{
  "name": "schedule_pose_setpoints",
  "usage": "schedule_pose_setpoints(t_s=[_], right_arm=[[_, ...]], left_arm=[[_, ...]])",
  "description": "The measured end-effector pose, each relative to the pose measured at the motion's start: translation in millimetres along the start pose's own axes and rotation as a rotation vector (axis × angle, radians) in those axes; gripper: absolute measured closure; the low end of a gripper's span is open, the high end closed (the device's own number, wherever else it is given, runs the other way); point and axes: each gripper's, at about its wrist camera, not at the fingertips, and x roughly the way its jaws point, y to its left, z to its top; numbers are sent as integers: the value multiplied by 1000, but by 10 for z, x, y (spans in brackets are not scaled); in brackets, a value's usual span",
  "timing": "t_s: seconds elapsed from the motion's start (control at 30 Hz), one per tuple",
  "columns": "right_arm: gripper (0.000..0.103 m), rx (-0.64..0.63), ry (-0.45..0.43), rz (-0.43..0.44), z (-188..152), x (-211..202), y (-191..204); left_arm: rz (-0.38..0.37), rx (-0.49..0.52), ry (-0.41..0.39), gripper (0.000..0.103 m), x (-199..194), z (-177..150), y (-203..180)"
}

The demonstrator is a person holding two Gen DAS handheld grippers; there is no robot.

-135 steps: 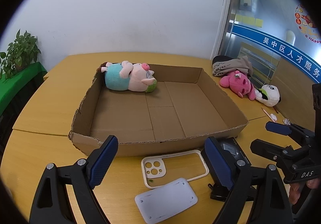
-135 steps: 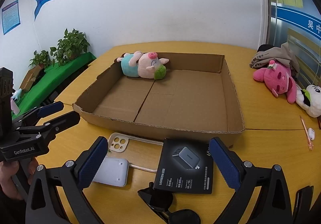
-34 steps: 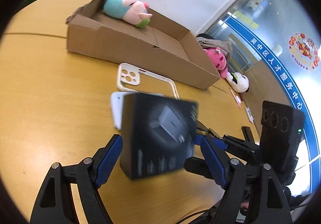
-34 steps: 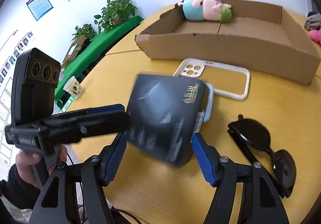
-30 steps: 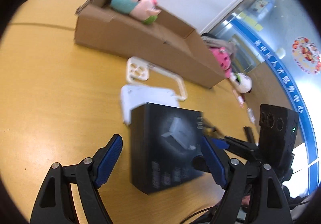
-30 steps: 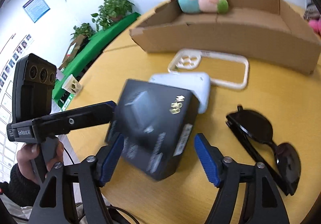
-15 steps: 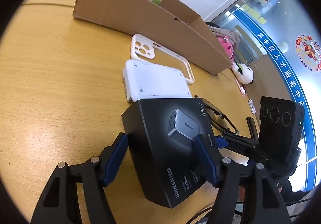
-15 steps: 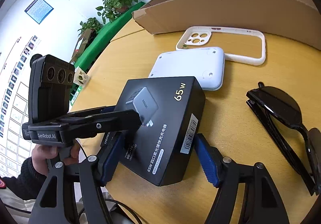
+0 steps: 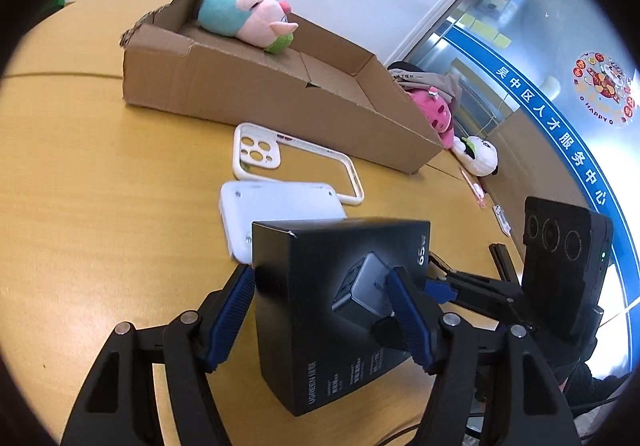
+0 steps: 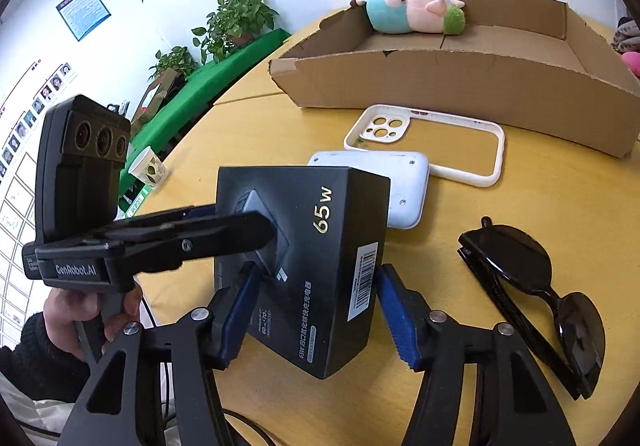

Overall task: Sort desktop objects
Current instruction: 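Lift the black charger box with the right tool, then carry the charger box with the right tool over the cardboard box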

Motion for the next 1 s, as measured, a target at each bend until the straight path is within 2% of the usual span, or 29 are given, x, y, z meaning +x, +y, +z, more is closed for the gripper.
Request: schedule_pose_setpoints(t_s=[0.13,0.2,0.27,0.33,0.4,0.43,0.5,0.57,0.6,0.63,0.83,1.0], right_arm=[[40,7,-6,5,-21,18,-35],[45,8,-11,7,-23,24,-53],[52,14,-6,8,-23,28,-82],[52,29,1,24,-15,42,-112],[49,41,15,37,1,64,-125],[48,53,31,47,7,87,-140],[27,64,71,52,3,161,-156],[21,76,87,58,-17,208,-170],[23,84,93,80,-23,236,-173],[25,81,97,100,-26,258,-161],[26,47,88,84,-33,262,-100],[26,19,41,50,-23,148,-22]], left_arm=[[5,7,-6,40,13,1,17],[23,-6,21,43,51,-14,87],[8,-35,50,42,78,-37,181],[-20,-74,64,38,78,-52,260],[-19,-102,84,29,99,-67,308],[-19,-110,92,28,104,-78,322],[-36,-125,104,28,111,-106,345],[-82,-143,122,31,145,-150,372],[-116,-164,123,37,163,-173,396],[-133,-179,115,37,164,-188,417],[-130,-138,93,37,100,-209,368],[-137,-112,59,37,12,-169,263]])
